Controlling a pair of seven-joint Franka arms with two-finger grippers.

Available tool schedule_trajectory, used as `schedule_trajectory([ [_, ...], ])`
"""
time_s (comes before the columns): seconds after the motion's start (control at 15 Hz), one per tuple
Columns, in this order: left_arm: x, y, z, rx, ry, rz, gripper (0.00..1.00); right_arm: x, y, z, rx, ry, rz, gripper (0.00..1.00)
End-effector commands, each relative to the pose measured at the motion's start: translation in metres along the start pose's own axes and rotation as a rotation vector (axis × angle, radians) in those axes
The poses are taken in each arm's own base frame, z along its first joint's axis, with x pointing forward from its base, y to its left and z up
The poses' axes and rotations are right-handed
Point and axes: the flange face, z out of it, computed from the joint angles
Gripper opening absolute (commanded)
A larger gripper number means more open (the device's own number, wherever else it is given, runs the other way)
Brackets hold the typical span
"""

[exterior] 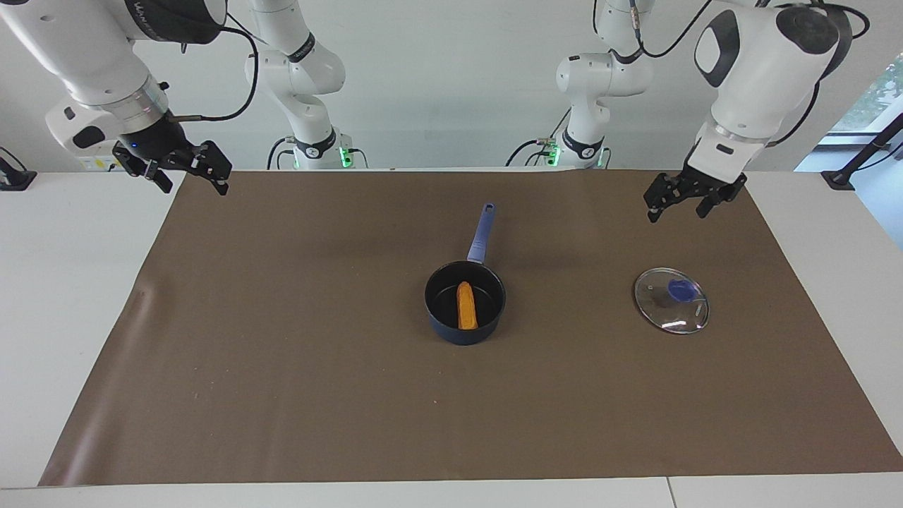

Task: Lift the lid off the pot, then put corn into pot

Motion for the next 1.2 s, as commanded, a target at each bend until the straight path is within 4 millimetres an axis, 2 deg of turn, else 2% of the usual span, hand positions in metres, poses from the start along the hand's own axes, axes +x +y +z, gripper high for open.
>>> schedule_trajectory([
  [0.0, -0.022, -0.001, -0.002, 0.026, -0.050, 0.011, 1.00, -0.021, -0.006, 0.009, -0.024, -0.006, -0.061, 1.00],
  [0.13, -0.034, 0.000, 0.014, 0.017, -0.063, 0.008, 1.00, -0.021, -0.010, 0.005, -0.041, 0.017, -0.075, 1.00],
  [0.27, -0.029, 0.000, 0.023, -0.008, 0.009, 0.003, 1.00, -0.019, -0.001, 0.007, -0.042, 0.015, -0.064, 1.00],
  [0.33, -0.024, 0.000, 0.022, -0.033, 0.018, -0.006, 1.00, -0.018, 0.001, 0.007, -0.042, 0.013, -0.061, 1.00],
  [0.6, -0.016, 0.003, -0.011, -0.049, -0.028, -0.002, 1.00, -0.015, 0.002, 0.009, -0.041, 0.010, -0.070, 1.00],
  [0.73, -0.018, 0.005, -0.002, -0.046, -0.039, 0.005, 1.00, -0.011, 0.001, 0.008, -0.044, 0.016, -0.070, 1.00],
  [0.87, -0.021, 0.005, -0.003, -0.043, -0.054, 0.004, 1.00, -0.011, 0.009, 0.012, -0.036, 0.002, -0.082, 1.00],
  [1.13, -0.022, 0.006, -0.002, -0.042, -0.060, 0.006, 1.00, -0.009, 0.013, 0.011, -0.027, 0.011, -0.097, 1.00],
])
